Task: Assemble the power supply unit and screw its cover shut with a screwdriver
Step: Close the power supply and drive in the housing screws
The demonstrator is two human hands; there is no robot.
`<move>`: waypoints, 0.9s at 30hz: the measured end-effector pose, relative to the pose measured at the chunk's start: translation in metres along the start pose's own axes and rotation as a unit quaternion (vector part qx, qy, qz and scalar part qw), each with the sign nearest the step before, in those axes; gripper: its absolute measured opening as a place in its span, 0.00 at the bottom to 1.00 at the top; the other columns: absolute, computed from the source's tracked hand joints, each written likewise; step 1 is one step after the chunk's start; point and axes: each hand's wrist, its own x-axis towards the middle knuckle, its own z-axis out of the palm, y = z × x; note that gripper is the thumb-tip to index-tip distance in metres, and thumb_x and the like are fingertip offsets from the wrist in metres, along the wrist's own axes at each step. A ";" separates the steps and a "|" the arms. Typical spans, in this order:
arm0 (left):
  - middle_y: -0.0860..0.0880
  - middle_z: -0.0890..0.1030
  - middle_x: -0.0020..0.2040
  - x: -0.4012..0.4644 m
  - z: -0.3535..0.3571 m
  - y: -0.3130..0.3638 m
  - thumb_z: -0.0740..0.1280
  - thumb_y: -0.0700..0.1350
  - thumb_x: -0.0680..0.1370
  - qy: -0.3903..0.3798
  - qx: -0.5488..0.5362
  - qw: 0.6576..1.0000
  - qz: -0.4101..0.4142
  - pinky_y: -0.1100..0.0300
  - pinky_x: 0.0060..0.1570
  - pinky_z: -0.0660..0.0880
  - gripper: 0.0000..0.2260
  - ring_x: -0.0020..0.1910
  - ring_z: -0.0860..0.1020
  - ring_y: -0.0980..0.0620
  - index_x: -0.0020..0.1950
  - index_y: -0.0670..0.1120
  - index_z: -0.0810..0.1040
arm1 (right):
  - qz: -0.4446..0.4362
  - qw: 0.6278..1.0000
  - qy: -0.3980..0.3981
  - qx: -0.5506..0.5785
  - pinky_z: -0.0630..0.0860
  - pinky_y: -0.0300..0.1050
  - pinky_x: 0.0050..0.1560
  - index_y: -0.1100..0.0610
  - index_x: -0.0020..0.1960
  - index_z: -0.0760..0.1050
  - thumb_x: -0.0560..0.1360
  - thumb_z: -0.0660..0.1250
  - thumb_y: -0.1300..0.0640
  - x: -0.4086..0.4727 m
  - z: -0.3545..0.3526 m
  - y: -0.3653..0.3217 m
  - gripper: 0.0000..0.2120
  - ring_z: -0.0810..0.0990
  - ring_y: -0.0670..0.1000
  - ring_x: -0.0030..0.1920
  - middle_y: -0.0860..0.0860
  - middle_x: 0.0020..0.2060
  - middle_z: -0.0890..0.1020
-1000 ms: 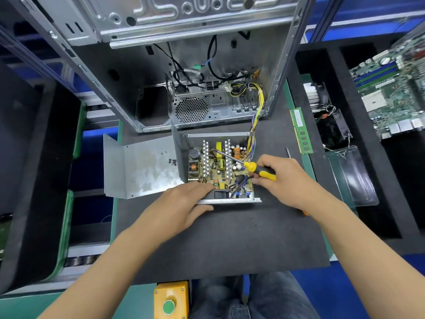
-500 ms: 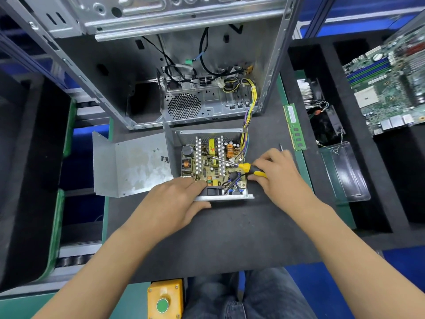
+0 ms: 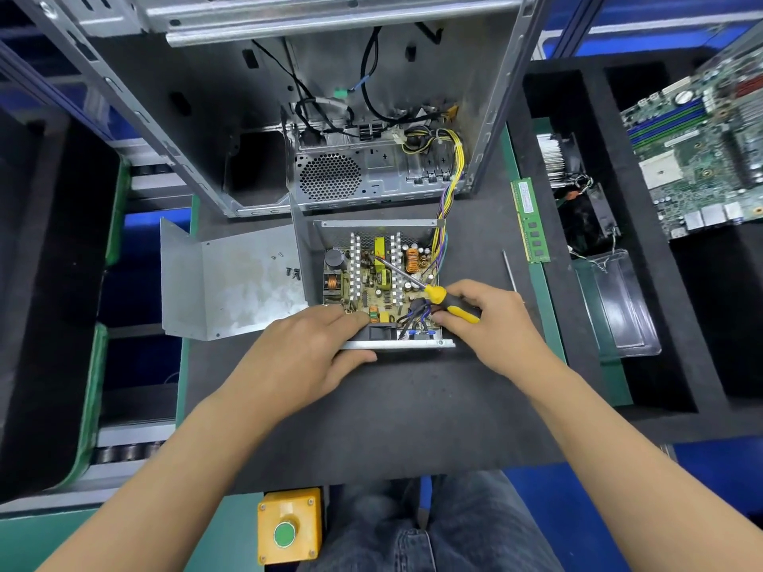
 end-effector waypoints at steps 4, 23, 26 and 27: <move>0.46 0.81 0.42 0.000 0.000 0.000 0.72 0.53 0.76 -0.001 -0.004 1.000 -0.003 0.50 0.33 0.80 0.18 0.40 0.81 0.42 0.60 0.42 0.82 | -0.019 0.999 0.003 -0.030 0.68 0.30 0.36 0.40 0.45 0.79 0.72 0.76 0.51 -0.002 0.001 0.005 0.08 0.74 0.43 0.36 0.37 0.33 0.79; 0.47 0.82 0.45 -0.001 0.002 -0.001 0.71 0.53 0.77 0.003 -0.024 1.000 -0.014 0.49 0.35 0.79 0.18 0.44 0.81 0.42 0.62 0.43 0.81 | -0.138 0.980 -0.004 -0.147 0.69 0.40 0.42 0.64 0.47 0.83 0.71 0.76 0.67 -0.007 0.007 -0.005 0.06 0.77 0.55 0.39 0.56 0.39 0.80; 0.47 0.81 0.45 -0.001 0.002 0.000 0.71 0.53 0.78 -0.001 -0.026 1.000 -0.015 0.49 0.35 0.79 0.18 0.44 0.81 0.42 0.63 0.43 0.81 | -0.110 0.977 -0.046 -0.176 0.70 0.47 0.41 0.64 0.48 0.83 0.72 0.74 0.67 -0.005 0.003 -0.011 0.06 0.76 0.57 0.41 0.56 0.40 0.78; 0.46 0.81 0.45 -0.001 0.002 0.000 0.71 0.53 0.78 -0.002 -0.026 1.000 -0.016 0.49 0.35 0.79 0.18 0.44 0.81 0.42 0.62 0.43 0.81 | -0.102 0.975 -0.057 -0.189 0.67 0.46 0.40 0.63 0.48 0.82 0.72 0.73 0.67 -0.003 0.002 -0.013 0.05 0.74 0.57 0.41 0.55 0.39 0.76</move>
